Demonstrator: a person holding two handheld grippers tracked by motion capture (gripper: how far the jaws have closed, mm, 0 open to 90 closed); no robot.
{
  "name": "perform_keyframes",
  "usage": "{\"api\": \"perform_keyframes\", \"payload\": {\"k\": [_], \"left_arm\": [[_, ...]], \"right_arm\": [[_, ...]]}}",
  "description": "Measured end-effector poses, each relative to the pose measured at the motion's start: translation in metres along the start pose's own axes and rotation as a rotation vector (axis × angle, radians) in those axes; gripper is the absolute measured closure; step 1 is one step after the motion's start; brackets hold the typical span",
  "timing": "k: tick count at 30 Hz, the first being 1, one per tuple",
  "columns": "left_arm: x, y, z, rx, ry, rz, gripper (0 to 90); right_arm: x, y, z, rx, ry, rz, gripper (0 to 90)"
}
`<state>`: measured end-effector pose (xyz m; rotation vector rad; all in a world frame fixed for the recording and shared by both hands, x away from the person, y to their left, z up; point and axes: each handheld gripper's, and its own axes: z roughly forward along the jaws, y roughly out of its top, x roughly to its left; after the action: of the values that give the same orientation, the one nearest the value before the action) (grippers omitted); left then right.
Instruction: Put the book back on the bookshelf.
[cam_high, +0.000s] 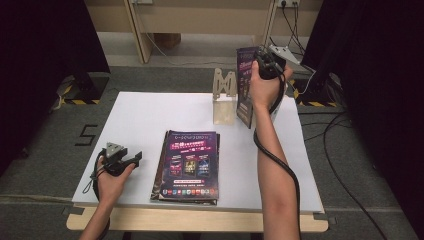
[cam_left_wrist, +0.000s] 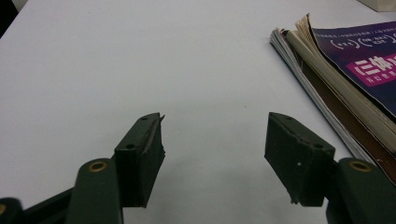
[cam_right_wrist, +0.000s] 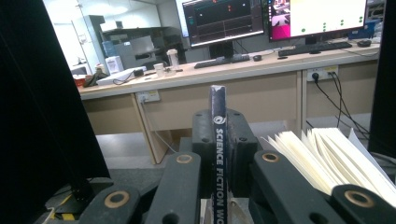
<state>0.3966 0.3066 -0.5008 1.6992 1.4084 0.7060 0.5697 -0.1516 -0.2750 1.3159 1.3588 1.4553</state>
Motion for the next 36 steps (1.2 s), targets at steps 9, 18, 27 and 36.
{"api": "perform_keyframes", "payload": {"k": [9, 18, 27, 36], "left_arm": [[0.0, 0.0, 0.0, 0.001, -0.001, -0.001, 36.3], [0.0, 0.0, 0.0, 0.0, -0.002, -0.001, 36.4], [0.0, 0.0, 0.0, 0.0, -0.001, 0.004, 36.3], [-0.001, 0.0, 0.0, -0.002, -0.001, 0.007, 36.4]], "right_arm": [[0.002, -0.006, 0.011, -0.022, -0.01, -0.034, 84.9], [0.008, -0.021, 0.004, -0.034, -0.013, -0.08, 84.7], [0.014, -0.033, -0.024, -0.056, 0.002, -0.125, 82.9], [0.006, -0.042, -0.062, -0.057, 0.004, -0.119, 81.9]]}}
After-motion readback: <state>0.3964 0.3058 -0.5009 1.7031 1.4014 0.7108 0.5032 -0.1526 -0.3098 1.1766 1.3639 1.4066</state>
